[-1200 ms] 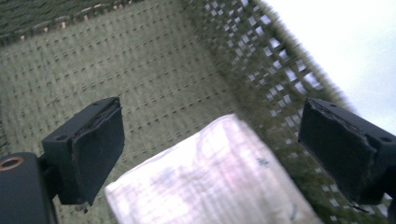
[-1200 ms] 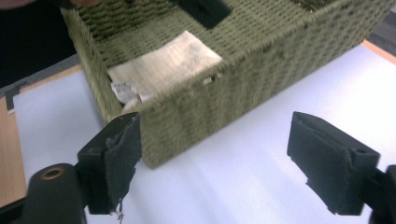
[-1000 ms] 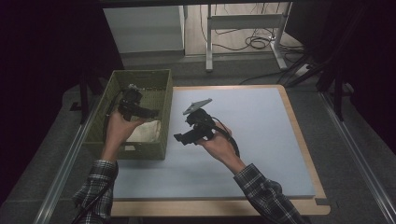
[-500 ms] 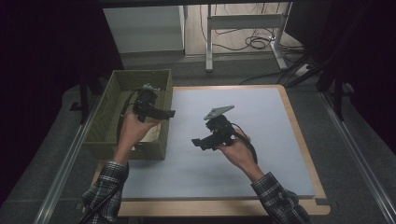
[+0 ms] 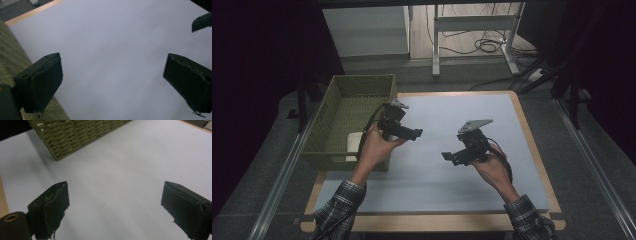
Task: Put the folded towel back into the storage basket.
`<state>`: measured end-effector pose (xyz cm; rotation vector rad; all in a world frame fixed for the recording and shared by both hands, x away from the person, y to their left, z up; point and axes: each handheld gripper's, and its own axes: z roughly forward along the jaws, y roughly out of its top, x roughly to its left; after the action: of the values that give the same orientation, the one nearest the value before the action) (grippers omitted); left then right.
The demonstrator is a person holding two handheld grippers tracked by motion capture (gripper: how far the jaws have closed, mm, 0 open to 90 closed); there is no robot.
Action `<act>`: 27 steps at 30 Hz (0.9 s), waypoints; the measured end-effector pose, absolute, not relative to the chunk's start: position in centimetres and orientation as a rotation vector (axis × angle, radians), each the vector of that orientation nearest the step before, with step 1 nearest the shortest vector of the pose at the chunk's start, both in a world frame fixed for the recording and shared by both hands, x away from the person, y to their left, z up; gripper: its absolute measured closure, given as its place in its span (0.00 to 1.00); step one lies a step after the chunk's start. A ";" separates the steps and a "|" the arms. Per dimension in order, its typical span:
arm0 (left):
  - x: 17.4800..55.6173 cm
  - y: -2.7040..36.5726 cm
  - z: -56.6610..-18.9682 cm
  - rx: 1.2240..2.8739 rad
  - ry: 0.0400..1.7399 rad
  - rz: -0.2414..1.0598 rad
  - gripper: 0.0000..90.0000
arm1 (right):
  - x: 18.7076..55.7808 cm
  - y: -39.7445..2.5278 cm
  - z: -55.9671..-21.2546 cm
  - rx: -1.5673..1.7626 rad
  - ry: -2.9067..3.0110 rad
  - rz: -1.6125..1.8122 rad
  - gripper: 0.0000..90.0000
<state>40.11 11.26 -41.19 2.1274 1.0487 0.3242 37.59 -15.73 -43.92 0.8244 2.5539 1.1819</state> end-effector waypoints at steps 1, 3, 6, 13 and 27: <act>39.9 10.8 -41.3 2.131 1.037 0.324 0.03 | 37.5 -16.2 -44.0 0.832 2.552 1.182 0.09; 39.5 10.1 -41.5 2.139 1.014 0.330 0.03 | 37.3 -17.2 -44.2 0.845 2.549 1.183 0.08; 38.6 8.9 -42.1 2.145 0.983 0.323 0.03 | 37.0 -18.4 -44.5 0.842 2.550 1.168 0.07; 36.7 6.7 -44.3 2.148 0.921 0.305 0.03 | 36.1 -21.3 -45.5 0.877 2.527 1.136 0.05; 33.4 6.1 -49.8 2.143 0.893 0.267 0.02 | 34.0 -25.3 -49.5 0.959 2.473 1.098 0.05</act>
<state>33.38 6.08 -49.79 2.1426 0.8932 0.2673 33.96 -25.34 -49.48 0.9591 2.4727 1.0976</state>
